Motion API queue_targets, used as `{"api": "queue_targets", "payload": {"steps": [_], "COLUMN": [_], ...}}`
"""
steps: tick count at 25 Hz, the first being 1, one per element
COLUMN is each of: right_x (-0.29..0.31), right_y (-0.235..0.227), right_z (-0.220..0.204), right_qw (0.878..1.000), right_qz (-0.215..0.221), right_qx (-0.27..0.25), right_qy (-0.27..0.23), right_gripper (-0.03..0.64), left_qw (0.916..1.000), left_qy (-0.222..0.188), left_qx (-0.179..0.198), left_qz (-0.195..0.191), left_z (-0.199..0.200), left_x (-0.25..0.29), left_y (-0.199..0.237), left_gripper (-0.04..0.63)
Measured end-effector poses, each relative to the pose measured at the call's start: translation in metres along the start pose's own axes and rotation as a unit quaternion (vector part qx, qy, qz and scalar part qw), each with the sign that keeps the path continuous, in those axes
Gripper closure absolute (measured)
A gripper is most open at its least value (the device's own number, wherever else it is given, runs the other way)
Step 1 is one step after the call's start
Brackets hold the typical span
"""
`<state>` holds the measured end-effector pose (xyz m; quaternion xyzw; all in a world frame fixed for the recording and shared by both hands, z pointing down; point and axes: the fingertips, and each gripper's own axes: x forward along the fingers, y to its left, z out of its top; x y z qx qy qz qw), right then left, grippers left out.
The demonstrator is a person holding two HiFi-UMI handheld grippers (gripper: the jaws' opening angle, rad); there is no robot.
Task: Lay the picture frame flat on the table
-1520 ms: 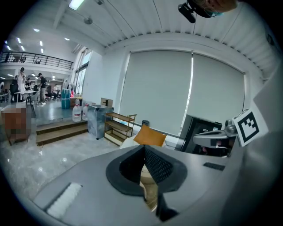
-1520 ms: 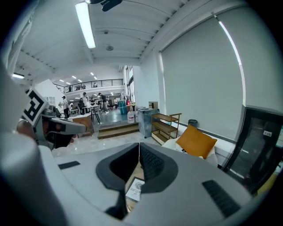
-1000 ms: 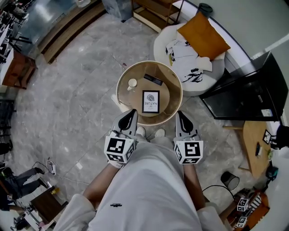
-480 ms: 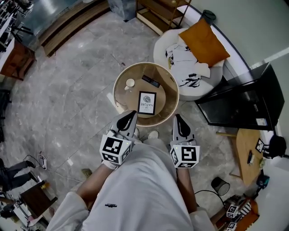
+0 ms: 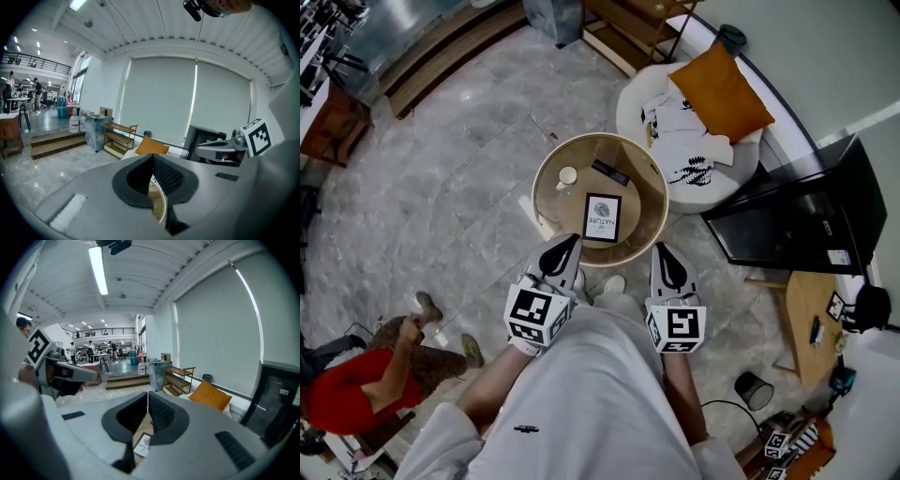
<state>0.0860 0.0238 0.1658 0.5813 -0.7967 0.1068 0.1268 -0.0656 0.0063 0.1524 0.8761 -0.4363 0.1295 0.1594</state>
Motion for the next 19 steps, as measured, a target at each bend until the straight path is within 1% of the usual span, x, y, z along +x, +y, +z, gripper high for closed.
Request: {"api": "queue_targets", "payload": {"steps": [6, 14, 19], "right_x": [-0.002, -0.004, -0.008], "right_y": [0.002, 0.004, 0.018], "right_z": [0.003, 0.004, -0.002], "right_qw": [1.0, 1.0, 1.0], "right_qz": [-0.001, -0.01, -0.008], "right_qx": [0.001, 0.002, 0.021], "right_qy": [0.001, 0.0, 0.0], "right_gripper": [0.611, 0.611, 0.611], "left_qw": [1.0, 1.0, 0.9999], "left_qy": [-0.001, -0.001, 0.01], "left_qx": [0.002, -0.003, 0.002], "left_qz": [0.0, -0.004, -0.004], "left_z": [0.005, 0.0, -0.004], "left_x": [-0.002, -0.006, -0.017], "left_y": [0.0, 0.003, 0.008], "left_gripper": [0.592, 0.592, 0.592]}}
